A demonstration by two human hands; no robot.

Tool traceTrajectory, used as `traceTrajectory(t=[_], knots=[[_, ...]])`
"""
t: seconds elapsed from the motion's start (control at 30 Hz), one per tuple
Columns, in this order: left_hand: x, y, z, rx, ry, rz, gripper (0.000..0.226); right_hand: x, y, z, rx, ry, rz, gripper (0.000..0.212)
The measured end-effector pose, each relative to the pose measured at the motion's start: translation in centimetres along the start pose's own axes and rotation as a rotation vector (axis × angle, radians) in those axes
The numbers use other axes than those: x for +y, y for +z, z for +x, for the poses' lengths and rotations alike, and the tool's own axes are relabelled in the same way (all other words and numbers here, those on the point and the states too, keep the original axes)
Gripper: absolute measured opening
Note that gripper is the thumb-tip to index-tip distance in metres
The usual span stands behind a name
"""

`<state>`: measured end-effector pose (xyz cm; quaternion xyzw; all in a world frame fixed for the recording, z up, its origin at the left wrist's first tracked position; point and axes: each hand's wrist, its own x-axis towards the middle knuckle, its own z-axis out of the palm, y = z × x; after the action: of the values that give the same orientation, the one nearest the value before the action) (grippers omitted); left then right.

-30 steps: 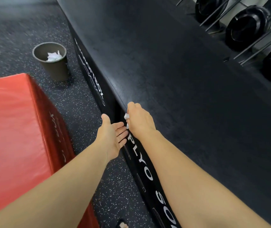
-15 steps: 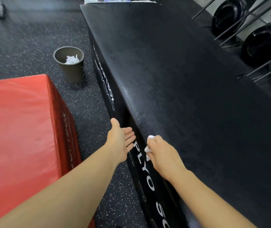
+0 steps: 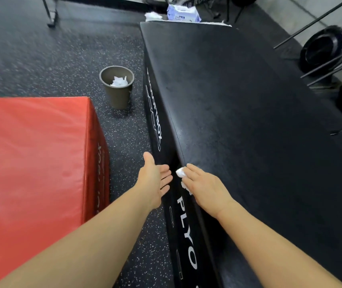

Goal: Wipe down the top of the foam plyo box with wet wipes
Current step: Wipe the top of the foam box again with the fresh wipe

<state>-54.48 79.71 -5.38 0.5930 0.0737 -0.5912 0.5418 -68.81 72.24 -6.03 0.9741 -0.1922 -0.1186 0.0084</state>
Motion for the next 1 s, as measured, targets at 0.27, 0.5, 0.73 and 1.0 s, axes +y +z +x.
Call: traceTrajectory(t=[0.27, 0.5, 0.73, 1.0], knots=[[1.2, 0.0, 0.5, 0.013, 0.006, -0.006, 0.083, 1.9, -0.4, 5.7, 0.084, -0.029, -0.111, 0.032], [2.3, 0.6, 1.5, 0.008, 0.011, -0.025, 0.082, 1.9, -0.7, 4.5, 0.137, -0.102, -0.105, 0.028], [5.2, 1.4, 3.1, -0.011, 0.023, -0.056, 0.080, 1.3, -1.1, 0.4, 0.029, -0.214, -0.133, 0.027], [8.9, 1.0, 6.4, 0.008, -0.011, -0.055, 0.080, 4.5, -2.8, 7.7, 0.048, -0.372, -0.319, 0.012]])
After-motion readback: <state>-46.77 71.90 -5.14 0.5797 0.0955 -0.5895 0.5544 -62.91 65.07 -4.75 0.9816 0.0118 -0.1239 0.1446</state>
